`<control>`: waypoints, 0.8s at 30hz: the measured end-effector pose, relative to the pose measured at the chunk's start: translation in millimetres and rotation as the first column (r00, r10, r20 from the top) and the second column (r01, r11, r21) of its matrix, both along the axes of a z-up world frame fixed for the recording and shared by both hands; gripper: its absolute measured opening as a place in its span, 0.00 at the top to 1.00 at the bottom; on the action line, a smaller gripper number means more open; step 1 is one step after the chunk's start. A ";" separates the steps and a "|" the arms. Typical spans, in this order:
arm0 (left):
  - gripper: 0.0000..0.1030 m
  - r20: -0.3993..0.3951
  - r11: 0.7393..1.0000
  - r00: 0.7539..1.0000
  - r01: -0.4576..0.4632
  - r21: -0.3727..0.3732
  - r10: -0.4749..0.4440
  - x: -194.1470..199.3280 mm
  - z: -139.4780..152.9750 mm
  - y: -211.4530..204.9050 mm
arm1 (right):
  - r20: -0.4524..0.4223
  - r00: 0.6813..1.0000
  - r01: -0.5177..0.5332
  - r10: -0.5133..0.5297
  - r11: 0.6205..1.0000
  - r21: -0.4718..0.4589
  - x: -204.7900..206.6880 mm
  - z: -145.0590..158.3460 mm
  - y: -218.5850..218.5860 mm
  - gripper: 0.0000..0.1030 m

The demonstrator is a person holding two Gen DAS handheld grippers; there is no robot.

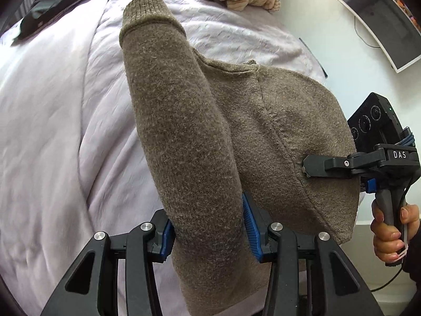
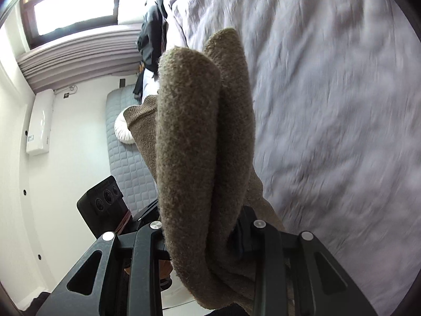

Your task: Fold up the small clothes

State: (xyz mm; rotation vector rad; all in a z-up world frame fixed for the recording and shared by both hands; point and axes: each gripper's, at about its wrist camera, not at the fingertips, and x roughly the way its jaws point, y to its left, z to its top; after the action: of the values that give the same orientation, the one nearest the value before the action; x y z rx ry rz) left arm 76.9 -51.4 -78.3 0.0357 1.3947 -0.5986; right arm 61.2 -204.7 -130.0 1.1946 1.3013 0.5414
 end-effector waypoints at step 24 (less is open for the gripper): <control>0.54 0.011 0.958 0.974 -0.223 0.182 0.225 -31.5 -54.9 67.8 | -0.028 0.986 -0.153 0.166 0.816 -0.558 1.1 -18.0 18.6 0.91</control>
State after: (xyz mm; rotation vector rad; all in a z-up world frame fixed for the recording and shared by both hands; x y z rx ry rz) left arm 45.3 16.4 -133.2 0.0208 1.4368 -0.2819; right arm 62.3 -186.1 -148.0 0.5899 1.4196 0.2554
